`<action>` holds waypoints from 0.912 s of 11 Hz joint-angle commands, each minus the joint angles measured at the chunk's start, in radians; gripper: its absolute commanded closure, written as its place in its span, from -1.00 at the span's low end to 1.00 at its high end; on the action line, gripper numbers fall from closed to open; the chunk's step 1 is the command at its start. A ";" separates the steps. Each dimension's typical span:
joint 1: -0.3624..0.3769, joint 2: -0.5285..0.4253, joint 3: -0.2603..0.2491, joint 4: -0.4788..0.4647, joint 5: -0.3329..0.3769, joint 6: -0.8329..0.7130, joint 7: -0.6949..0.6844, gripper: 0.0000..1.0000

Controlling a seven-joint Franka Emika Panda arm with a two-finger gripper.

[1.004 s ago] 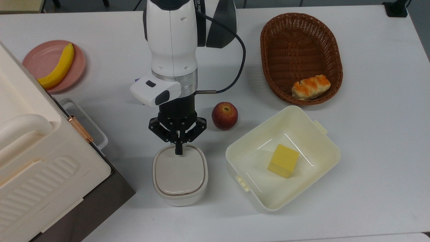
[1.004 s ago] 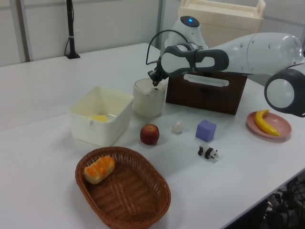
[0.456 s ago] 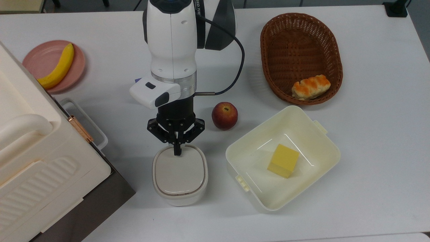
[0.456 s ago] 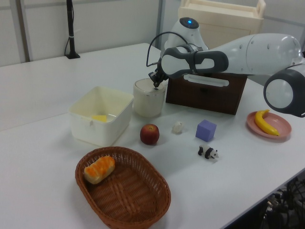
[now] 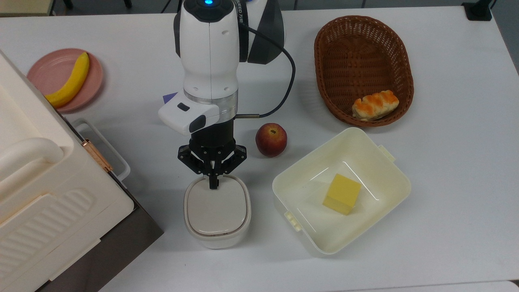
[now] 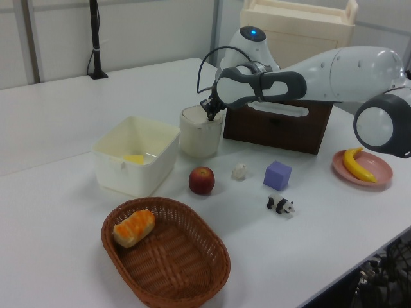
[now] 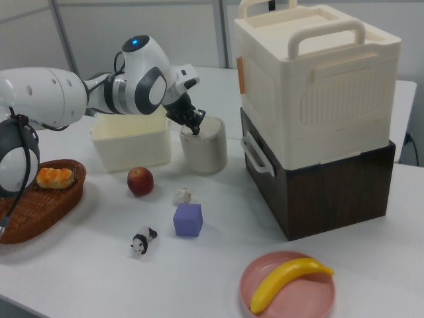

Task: Open the trash can
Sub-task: 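Press the gripper fingertips onto the trash can lid's front edge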

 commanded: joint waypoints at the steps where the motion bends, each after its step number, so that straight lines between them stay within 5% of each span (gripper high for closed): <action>1: 0.015 0.023 -0.015 0.010 -0.030 0.014 0.003 1.00; 7: 0.017 0.030 -0.012 0.009 -0.073 0.013 0.007 1.00; 10: -0.037 -0.038 0.006 0.018 0.038 0.011 0.052 1.00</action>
